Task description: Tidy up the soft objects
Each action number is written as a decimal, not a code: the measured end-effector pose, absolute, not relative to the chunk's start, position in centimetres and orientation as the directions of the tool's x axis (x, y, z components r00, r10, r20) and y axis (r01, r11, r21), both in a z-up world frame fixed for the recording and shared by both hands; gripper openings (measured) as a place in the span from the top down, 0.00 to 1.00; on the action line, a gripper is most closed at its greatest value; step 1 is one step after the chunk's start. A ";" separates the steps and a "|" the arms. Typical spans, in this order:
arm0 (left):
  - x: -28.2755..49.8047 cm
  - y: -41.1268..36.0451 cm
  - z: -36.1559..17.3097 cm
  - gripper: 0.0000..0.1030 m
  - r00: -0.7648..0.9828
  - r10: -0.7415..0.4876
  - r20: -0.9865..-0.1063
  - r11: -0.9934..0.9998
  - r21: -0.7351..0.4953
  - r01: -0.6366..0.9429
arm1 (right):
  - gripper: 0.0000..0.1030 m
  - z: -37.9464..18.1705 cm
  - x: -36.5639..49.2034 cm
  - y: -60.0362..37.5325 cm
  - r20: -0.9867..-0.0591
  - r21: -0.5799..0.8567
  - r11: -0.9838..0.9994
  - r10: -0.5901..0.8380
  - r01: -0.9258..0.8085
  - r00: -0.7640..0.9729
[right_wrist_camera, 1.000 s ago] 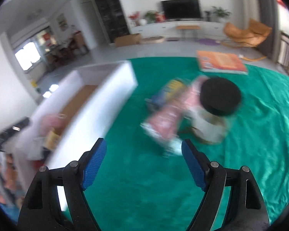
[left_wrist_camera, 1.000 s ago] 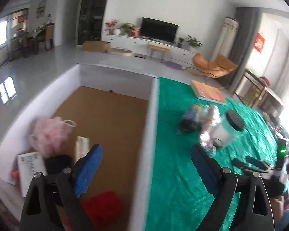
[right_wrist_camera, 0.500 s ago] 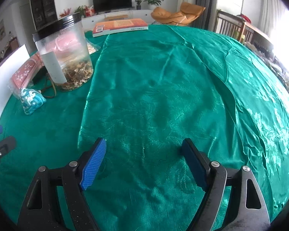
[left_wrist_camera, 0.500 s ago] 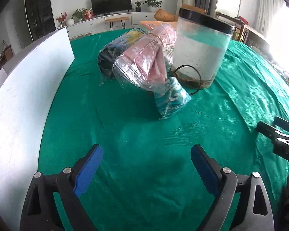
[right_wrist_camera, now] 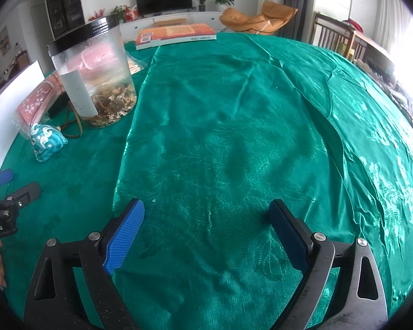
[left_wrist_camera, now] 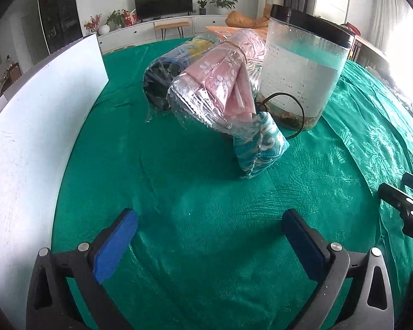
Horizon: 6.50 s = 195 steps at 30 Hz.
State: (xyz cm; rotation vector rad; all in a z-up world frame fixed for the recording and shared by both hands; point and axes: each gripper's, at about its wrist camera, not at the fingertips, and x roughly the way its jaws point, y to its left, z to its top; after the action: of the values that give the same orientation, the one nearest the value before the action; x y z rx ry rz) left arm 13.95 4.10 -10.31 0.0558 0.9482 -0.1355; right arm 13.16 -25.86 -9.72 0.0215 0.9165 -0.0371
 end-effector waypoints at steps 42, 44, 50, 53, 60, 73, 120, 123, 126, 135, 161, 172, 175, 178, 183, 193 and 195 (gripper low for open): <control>14.0 4.1 -10.3 0.00 0.576 -0.092 -0.813 0.990 -0.013 0.140 | 0.09 -9.7 13.3 -25.8 -0.794 0.004 0.999 -0.020 0.039 0.608; 14.0 4.1 -10.4 0.00 0.576 -0.092 -0.813 0.990 -0.013 0.140 | 0.09 -9.7 13.3 -25.8 -0.794 0.004 0.999 -0.020 0.039 0.608; 14.0 4.1 -10.4 0.00 0.576 -0.092 -0.813 0.990 -0.013 0.140 | 0.09 -9.7 13.3 -25.8 -0.794 0.004 0.999 -0.020 0.039 0.608; 14.0 4.1 -10.4 0.00 0.576 -0.092 -0.813 0.990 -0.013 0.140 | 0.09 -9.7 13.2 -25.8 -0.794 0.004 0.999 -0.020 0.039 0.608; 14.0 4.1 -10.4 0.00 0.576 -0.092 -0.813 0.990 -0.013 0.140 | 0.09 -9.7 13.2 -25.8 -0.794 0.004 0.999 -0.021 0.039 0.607; 13.9 4.1 -10.4 0.00 0.576 -0.092 -0.813 0.990 -0.013 0.140 | 0.09 -9.7 13.3 -25.8 -0.794 0.004 0.999 -0.020 0.039 0.607; 13.9 4.1 -10.4 0.00 0.576 -0.092 -0.812 0.990 -0.013 0.139 | 0.09 -9.7 13.3 -25.8 -0.794 0.005 0.999 -0.019 0.038 0.607; 13.9 4.1 -10.3 0.00 0.576 -0.092 -0.812 0.990 -0.013 0.139 | 0.09 -9.7 13.3 -25.8 -0.794 0.005 0.999 -0.019 0.038 0.607; 13.7 4.2 -10.4 0.00 0.574 -0.091 -0.814 0.990 -0.011 0.141 | 0.09 -9.7 13.3 -25.8 -0.794 0.005 0.999 -0.019 0.038 0.607; 12.8 7.4 -6.3 0.00 0.579 -0.191 -0.793 0.981 -0.171 0.089 | 0.09 -9.7 13.3 -25.8 -0.794 0.005 0.999 -0.019 0.037 0.607; 8.2 9.1 -5.2 0.29 0.523 -0.052 -0.851 0.998 -0.029 0.051 | 0.09 -9.7 13.4 -25.7 -0.795 0.006 0.999 -0.017 0.036 0.607; 11.9 8.0 -9.6 0.09 0.533 0.026 -0.846 0.995 0.071 0.064 | 0.09 -9.7 13.4 -25.8 -0.794 0.007 0.999 -0.016 0.035 0.607; 11.9 9.4 -10.1 0.05 0.560 -0.027 -0.828 0.999 -0.006 0.039 | 0.09 -9.8 13.5 -25.6 -0.794 0.010 0.999 -0.011 0.031 0.608; 11.7 9.0 -10.5 0.01 0.582 -0.029 -0.813 0.999 0.002 0.053 | 0.09 -9.5 13.0 -25.4 -0.780 0.085 0.996 0.068 -0.003 0.622; 12.1 8.7 -10.8 0.00 0.580 -0.030 -0.814 0.999 0.002 0.055 | 0.10 -8.8 15.5 -21.9 -0.730 0.360 0.922 0.373 -0.142 0.572; 12.0 8.7 -10.8 0.00 0.580 -0.032 -0.814 0.998 0.000 0.055 | 0.41 -9.4 22.5 -11.4 -0.740 0.269 0.915 0.396 -0.301 0.544; 12.0 8.8 -10.8 0.00 0.581 -0.032 -0.814 0.998 0.000 0.055 | 0.51 -9.4 22.0 -12.0 -0.732 0.306 0.904 0.423 -0.297 0.534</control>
State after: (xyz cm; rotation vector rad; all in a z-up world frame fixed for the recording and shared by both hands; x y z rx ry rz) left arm 12.02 8.75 -10.81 0.0264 0.9500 -0.0507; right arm 22.02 -12.02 -9.43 0.1507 0.9118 0.4315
